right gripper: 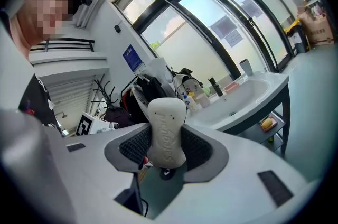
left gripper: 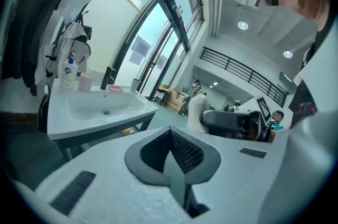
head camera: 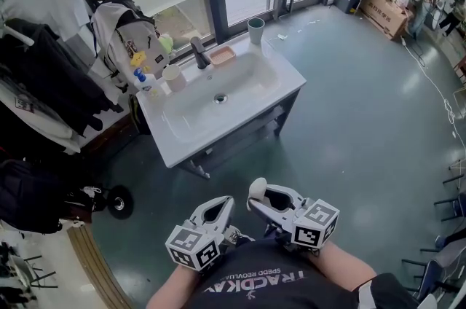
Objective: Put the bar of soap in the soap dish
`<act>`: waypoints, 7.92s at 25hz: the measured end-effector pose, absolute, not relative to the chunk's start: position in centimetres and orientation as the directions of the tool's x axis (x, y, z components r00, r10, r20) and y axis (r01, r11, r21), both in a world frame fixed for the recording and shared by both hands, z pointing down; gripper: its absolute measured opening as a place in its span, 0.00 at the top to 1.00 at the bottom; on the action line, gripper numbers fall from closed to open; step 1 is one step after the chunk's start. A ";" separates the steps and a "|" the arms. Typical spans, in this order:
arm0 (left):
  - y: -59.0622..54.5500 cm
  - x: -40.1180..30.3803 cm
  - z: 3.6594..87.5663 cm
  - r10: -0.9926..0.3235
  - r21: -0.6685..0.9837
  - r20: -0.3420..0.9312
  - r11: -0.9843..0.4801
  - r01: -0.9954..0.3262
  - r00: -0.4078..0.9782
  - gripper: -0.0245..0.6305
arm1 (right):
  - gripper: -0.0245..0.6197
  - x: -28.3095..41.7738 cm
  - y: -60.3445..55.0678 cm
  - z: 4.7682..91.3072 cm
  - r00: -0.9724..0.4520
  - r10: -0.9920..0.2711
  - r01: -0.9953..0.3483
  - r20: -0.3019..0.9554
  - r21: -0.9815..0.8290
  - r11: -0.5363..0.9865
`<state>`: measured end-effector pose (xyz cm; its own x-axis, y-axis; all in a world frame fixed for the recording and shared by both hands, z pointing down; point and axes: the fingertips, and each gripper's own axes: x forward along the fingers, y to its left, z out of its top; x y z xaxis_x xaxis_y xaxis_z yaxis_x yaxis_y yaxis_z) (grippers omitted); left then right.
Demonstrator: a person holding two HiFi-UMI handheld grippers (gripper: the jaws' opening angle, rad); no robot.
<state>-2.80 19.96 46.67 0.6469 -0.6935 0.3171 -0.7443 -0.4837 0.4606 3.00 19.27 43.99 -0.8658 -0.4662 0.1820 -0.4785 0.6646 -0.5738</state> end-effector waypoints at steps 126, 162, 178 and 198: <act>-12.7 -3.7 47.9 -0.816 0.452 0.343 -0.289 -0.844 0.464 0.95 | 0.68 0.4 -17.5 45.0 -0.937 -0.283 -0.349 0.204 -0.525 0.776; -23.8 -1.4 54.6 -0.852 0.468 0.451 -0.028 -0.883 0.267 0.95 | 0.68 -2.0 -31.9 52.4 -0.916 0.016 -0.129 0.401 -0.331 0.935; -25.3 -0.3 57.0 -0.838 0.474 0.481 0.001 -0.880 0.258 0.95 | 0.68 -6.1 -39.2 59.6 -0.706 -0.040 0.041 0.707 0.098 0.994; -23.9 -3.1 57.6 -0.851 0.488 0.491 0.091 -0.868 0.187 0.95 | 0.68 -9.6 -41.6 66.9 -0.382 -0.094 0.373 0.919 0.247 0.895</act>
